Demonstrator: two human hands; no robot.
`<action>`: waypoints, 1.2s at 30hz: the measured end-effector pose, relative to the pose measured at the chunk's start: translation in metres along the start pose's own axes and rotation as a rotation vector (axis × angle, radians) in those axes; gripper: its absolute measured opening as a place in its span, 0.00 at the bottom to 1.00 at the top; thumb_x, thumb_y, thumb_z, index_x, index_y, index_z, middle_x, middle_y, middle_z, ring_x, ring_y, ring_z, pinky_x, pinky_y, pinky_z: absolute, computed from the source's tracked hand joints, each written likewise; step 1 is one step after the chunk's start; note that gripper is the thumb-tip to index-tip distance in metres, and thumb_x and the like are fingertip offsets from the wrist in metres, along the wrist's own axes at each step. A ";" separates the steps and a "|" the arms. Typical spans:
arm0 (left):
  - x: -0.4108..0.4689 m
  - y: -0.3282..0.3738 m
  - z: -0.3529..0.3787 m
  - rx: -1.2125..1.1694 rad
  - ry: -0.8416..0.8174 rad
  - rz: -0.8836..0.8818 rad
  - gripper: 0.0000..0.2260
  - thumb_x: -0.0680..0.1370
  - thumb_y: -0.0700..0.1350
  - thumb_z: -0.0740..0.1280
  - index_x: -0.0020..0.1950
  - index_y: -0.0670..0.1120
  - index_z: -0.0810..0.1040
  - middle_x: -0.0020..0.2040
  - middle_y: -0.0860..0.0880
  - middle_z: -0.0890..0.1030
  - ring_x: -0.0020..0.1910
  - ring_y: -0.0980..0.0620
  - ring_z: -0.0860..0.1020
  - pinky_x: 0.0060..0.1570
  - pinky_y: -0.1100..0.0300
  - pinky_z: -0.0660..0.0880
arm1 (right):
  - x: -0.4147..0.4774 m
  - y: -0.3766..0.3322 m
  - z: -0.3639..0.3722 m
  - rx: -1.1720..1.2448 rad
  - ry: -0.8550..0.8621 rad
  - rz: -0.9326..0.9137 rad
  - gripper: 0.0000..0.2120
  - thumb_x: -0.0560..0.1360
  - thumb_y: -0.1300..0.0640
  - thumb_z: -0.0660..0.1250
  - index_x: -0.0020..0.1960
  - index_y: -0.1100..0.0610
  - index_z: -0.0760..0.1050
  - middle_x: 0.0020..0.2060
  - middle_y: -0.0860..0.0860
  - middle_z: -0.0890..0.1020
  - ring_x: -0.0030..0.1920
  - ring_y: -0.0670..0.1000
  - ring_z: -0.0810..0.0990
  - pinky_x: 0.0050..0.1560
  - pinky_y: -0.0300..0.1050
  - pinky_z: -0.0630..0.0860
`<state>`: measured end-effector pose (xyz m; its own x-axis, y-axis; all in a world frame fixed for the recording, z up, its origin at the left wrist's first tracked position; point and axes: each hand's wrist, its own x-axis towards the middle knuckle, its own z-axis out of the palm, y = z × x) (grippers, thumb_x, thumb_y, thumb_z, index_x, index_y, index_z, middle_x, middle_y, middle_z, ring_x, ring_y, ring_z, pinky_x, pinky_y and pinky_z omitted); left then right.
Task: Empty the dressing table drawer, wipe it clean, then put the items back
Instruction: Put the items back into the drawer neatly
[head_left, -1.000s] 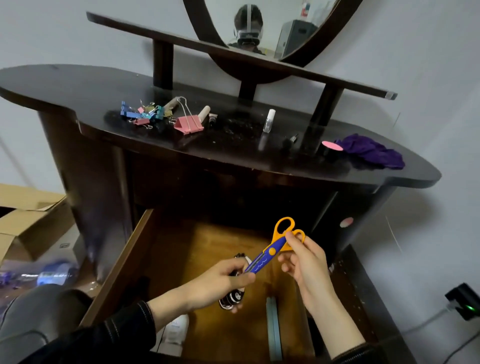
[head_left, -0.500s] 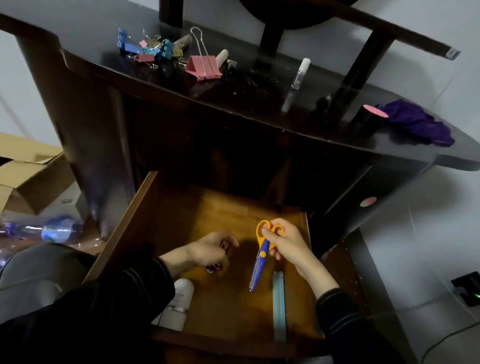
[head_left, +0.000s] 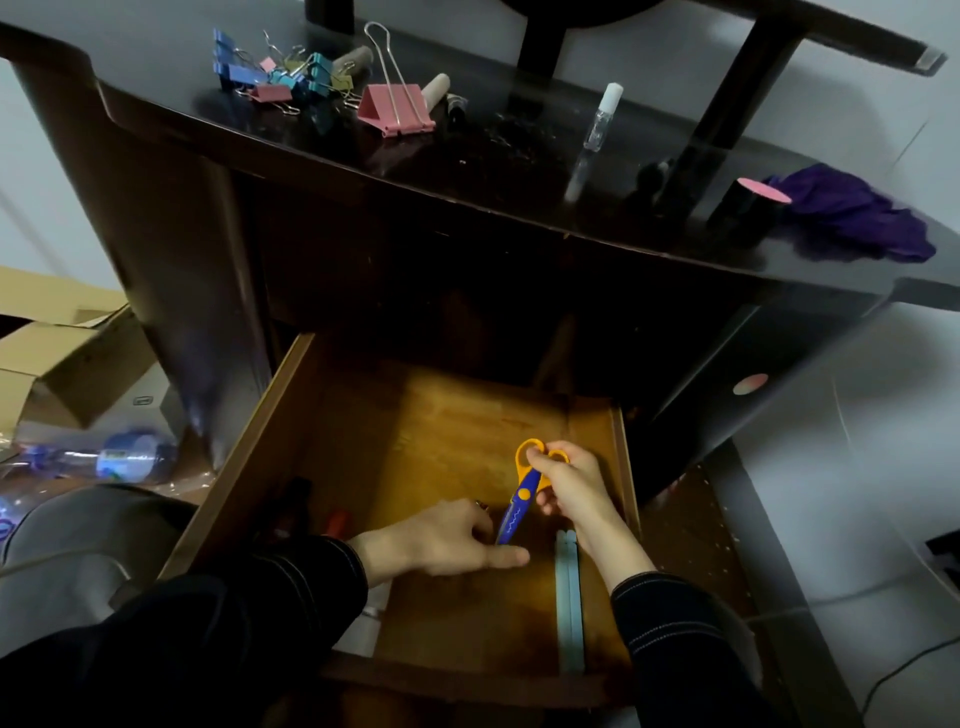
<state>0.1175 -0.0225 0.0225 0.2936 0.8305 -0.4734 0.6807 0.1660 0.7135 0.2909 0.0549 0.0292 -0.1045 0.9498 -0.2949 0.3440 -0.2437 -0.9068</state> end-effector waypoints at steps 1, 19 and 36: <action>0.000 0.000 0.004 0.023 -0.013 -0.003 0.21 0.74 0.68 0.66 0.38 0.52 0.74 0.31 0.53 0.76 0.26 0.57 0.73 0.30 0.63 0.70 | -0.001 0.000 0.002 0.003 0.017 0.000 0.07 0.80 0.53 0.69 0.52 0.56 0.78 0.30 0.50 0.80 0.26 0.45 0.76 0.26 0.38 0.72; 0.000 -0.008 -0.004 0.259 0.039 0.015 0.20 0.73 0.63 0.72 0.49 0.47 0.81 0.42 0.51 0.80 0.40 0.53 0.76 0.36 0.60 0.70 | 0.010 -0.014 -0.010 -0.205 0.003 -0.101 0.04 0.80 0.58 0.68 0.54 0.52 0.77 0.44 0.53 0.82 0.39 0.49 0.82 0.30 0.37 0.77; 0.000 -0.012 -0.012 0.362 0.140 0.085 0.03 0.78 0.46 0.66 0.49 0.48 0.79 0.53 0.45 0.79 0.50 0.46 0.78 0.50 0.52 0.78 | 0.044 -0.012 0.005 -1.119 -0.115 -0.110 0.10 0.81 0.53 0.64 0.41 0.52 0.75 0.33 0.50 0.78 0.35 0.52 0.77 0.37 0.46 0.76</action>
<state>0.1011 -0.0179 0.0206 0.2821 0.9017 -0.3277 0.8578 -0.0841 0.5071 0.2775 0.0982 0.0252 -0.2512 0.9173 -0.3088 0.9638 0.2077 -0.1670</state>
